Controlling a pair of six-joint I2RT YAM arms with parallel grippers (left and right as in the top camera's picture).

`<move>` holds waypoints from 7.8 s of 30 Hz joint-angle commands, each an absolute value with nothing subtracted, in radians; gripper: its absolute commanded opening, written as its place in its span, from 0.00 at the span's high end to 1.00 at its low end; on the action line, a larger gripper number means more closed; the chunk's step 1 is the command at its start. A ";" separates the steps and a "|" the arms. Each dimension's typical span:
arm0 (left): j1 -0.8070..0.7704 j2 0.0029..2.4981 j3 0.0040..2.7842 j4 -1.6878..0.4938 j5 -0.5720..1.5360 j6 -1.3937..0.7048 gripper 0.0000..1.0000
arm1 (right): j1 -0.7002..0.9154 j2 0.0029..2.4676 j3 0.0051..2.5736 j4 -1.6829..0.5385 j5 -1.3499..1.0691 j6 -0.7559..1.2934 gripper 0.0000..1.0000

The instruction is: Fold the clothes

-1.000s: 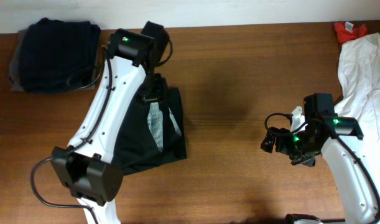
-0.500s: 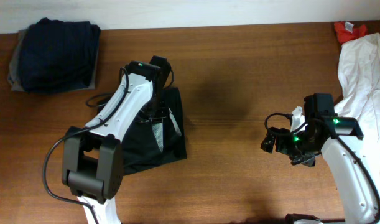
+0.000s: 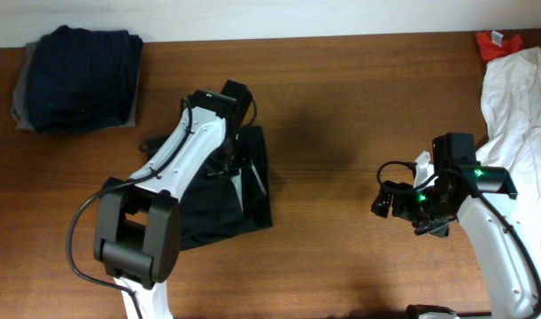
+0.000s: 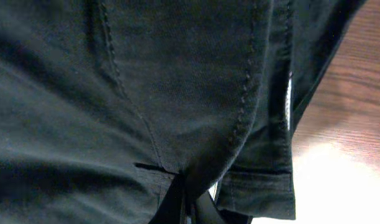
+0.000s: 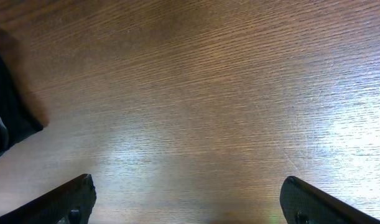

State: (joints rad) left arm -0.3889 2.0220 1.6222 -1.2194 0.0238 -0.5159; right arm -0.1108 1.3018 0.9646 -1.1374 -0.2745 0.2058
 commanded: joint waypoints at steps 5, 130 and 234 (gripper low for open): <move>-0.476 2.105 1.573 -1.089 0.092 -0.508 0.85 | -0.118 1.303 0.974 -1.137 -0.281 0.199 0.02; -0.549 1.382 1.068 -1.054 -0.142 -0.666 0.99 | -0.118 1.303 0.974 -1.137 -0.281 0.199 0.02; -0.683 1.341 1.132 -1.154 0.096 -0.617 0.99 | -0.118 1.303 0.974 -1.137 -0.281 0.199 0.02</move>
